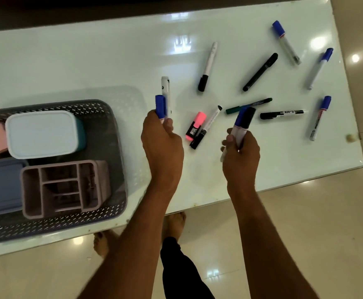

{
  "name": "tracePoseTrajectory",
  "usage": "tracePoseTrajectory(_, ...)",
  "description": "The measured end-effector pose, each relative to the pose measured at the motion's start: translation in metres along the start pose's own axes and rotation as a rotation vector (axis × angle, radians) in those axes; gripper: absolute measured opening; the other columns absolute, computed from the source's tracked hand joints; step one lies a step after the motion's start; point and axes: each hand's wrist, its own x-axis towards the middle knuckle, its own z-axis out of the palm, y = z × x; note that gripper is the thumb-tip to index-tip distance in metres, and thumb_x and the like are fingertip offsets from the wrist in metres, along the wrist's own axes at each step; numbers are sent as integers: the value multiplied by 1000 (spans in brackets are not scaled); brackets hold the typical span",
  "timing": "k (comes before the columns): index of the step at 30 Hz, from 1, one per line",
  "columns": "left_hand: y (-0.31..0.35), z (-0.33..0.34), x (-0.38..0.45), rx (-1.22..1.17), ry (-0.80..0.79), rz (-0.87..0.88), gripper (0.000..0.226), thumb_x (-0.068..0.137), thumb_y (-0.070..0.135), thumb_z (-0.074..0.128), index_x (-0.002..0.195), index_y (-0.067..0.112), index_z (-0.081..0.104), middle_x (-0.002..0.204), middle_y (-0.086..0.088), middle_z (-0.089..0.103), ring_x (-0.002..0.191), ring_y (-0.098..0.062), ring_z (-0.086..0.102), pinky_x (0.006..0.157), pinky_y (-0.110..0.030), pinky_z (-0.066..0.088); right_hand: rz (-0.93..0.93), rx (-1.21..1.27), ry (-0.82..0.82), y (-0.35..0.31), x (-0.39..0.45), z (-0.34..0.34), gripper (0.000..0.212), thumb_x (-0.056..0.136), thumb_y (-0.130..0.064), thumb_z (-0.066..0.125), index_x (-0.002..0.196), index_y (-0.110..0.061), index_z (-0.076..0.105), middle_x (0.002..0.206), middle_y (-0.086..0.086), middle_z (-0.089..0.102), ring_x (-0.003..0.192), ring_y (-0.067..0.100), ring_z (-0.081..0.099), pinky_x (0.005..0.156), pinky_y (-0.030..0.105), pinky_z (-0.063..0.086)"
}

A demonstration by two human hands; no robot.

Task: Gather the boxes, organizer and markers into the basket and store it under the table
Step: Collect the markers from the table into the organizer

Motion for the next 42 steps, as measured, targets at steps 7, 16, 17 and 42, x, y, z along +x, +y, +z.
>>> tracePoseTrajectory(7,-9,-116,-32,-442,163,150,26,104,7,57,117,29,57,108,4,75,103,-12,74,94,-45,61,-205,410,-174,-85,-95,24,26,96,0,66,120,-8,62,99,4,78,97,25,76,86,37,61)
tracePoseTrajectory(16,-92,-230,-21,-417,447,266,27,102,-1,58,126,-13,54,109,-9,73,110,-29,72,101,-43,57,-224,453,-191,-82,-213,123,28,97,2,64,125,0,60,109,9,77,105,20,74,97,42,58)
tracePoseTrajectory(17,-98,-233,-19,-427,442,266,24,102,0,58,124,-10,56,110,-12,73,110,-30,72,102,-46,57,-215,446,-167,-78,-218,130,30,97,3,64,126,2,59,110,9,77,105,19,74,98,39,58)
tracePoseTrajectory(42,-162,-226,16,-374,265,234,34,92,11,74,123,17,63,117,8,66,116,-7,64,103,-33,54,-366,227,65,-58,-232,191,36,91,13,62,126,3,55,118,15,67,105,-5,66,88,5,49)
